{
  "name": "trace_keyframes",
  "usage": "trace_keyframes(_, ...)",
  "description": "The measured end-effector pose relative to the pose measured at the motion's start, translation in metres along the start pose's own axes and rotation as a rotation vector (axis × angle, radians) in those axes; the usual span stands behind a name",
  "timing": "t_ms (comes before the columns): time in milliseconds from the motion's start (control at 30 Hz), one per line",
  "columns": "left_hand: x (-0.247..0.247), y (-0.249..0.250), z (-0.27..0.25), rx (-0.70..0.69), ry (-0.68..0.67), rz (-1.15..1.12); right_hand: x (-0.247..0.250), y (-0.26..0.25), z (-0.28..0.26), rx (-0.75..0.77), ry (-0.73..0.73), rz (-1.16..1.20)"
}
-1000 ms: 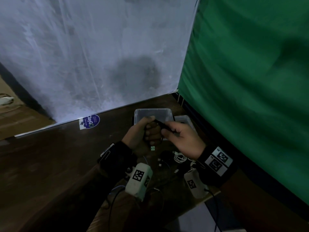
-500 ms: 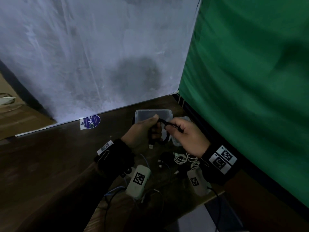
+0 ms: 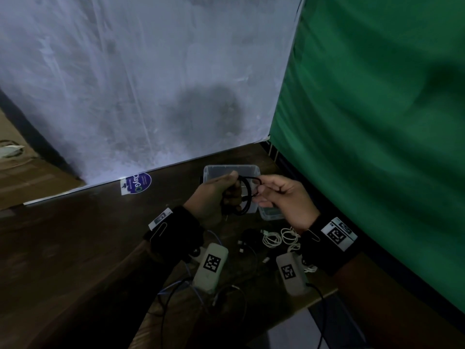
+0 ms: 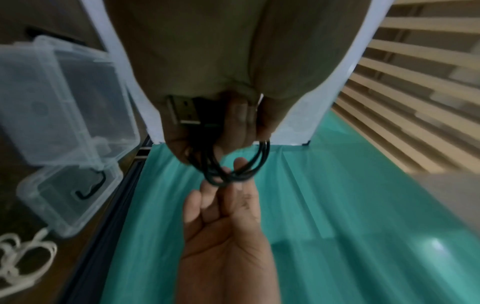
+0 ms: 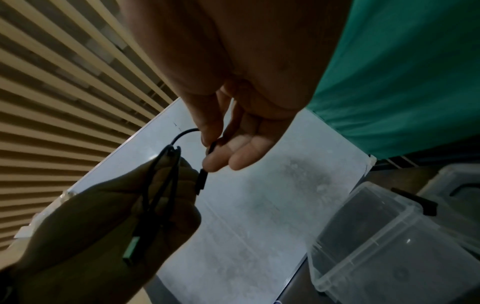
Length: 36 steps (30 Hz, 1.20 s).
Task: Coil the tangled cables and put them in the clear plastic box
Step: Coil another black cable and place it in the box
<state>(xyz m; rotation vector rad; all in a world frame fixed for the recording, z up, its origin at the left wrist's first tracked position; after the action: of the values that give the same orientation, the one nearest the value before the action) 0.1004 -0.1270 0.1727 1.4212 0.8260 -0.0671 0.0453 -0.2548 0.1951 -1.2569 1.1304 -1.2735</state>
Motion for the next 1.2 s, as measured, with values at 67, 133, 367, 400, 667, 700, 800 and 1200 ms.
trace_keyframes(67, -0.007, -0.003, 0.001, 0.043, -0.070, -0.053, 0.000, 0.002, 0.001, 0.005, 0.011, 0.047)
trace_keyframes(133, -0.017, -0.006, 0.000, 0.079, -0.149, -0.093, 0.001, 0.005, 0.003, 0.019, 0.028, 0.129)
trace_keyframes(367, -0.020, -0.005, -0.001, 0.065, -0.158, -0.126, -0.010, 0.017, 0.006, -0.030, -0.021, 0.386)
trace_keyframes(400, -0.019, -0.005, -0.001, 0.057, -0.133, -0.122, -0.012, 0.017, 0.005, -0.032, -0.032, 0.390)
trace_keyframes(667, -0.009, -0.008, -0.003, -0.037, 0.131, -0.023, -0.032, 0.017, -0.004, -0.068, -0.068, 0.132)
trace_keyframes(700, -0.009, -0.007, -0.004, -0.039, 0.152, 0.029, -0.034, 0.018, -0.004, -0.068, -0.077, 0.074)
trace_keyframes(800, -0.015, -0.008, -0.005, -0.045, 0.164, 0.124, -0.033, 0.014, -0.004, -0.007, -0.017, 0.027)
trace_keyframes(1200, -0.028, -0.012, -0.006, -0.088, 0.098, 0.098, -0.017, -0.015, -0.009, 0.119, 0.136, -0.116)
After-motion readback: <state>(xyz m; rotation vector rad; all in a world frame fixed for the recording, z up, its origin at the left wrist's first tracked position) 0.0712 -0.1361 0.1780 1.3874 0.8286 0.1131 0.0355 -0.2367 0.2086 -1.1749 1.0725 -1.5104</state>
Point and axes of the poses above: each hand's wrist, its own z-axis towards the middle knuckle, its own x-axis out of the back of the hand, y = z × x, the point moved 9 cm from there along z, towards the middle knuckle, and after that the axes turned 15 degrees about -y, right-handed, at the moved point
